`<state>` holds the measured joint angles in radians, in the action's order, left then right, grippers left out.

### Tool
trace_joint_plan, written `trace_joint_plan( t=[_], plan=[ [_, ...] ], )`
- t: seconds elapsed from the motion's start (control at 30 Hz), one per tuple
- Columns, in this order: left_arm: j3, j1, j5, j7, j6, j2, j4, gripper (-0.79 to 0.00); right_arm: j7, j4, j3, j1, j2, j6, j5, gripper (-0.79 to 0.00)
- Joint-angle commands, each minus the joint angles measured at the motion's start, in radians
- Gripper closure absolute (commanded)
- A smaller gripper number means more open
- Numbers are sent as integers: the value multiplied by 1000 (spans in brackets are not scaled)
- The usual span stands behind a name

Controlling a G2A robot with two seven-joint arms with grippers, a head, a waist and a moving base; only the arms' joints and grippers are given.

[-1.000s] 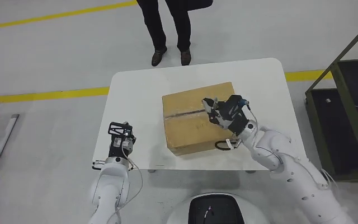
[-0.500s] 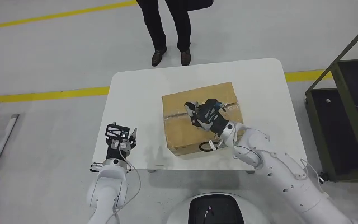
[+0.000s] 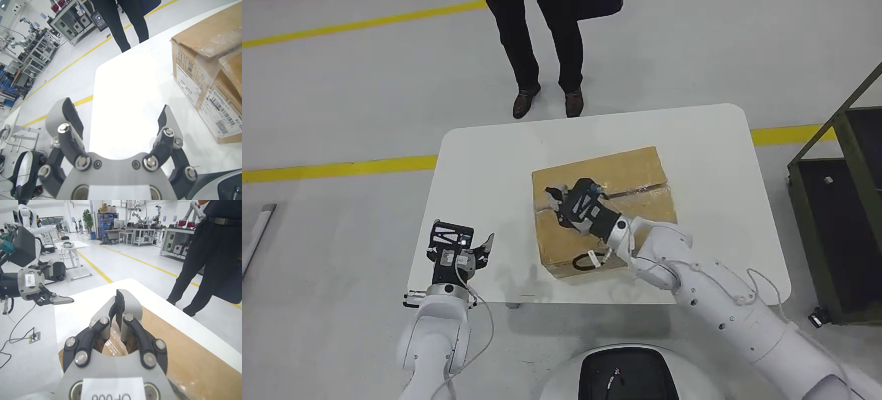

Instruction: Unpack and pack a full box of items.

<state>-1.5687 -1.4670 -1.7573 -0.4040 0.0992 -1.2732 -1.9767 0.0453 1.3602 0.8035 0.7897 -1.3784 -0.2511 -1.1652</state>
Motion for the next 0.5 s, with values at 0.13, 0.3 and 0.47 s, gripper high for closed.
trace_joint_plan(
  t=[0.13,0.3,0.47],
  plan=[
    [0,0,0,0,0,0,0,-785,8,-124,-62,-65,-42,16,24,0],
    [0,0,0,0,0,0,0,-785,14,-179,-72,-70,-56,35,4,0],
    [0,0,0,0,0,0,0,-785,16,-187,-45,-52,-57,45,6,0]
  ],
)
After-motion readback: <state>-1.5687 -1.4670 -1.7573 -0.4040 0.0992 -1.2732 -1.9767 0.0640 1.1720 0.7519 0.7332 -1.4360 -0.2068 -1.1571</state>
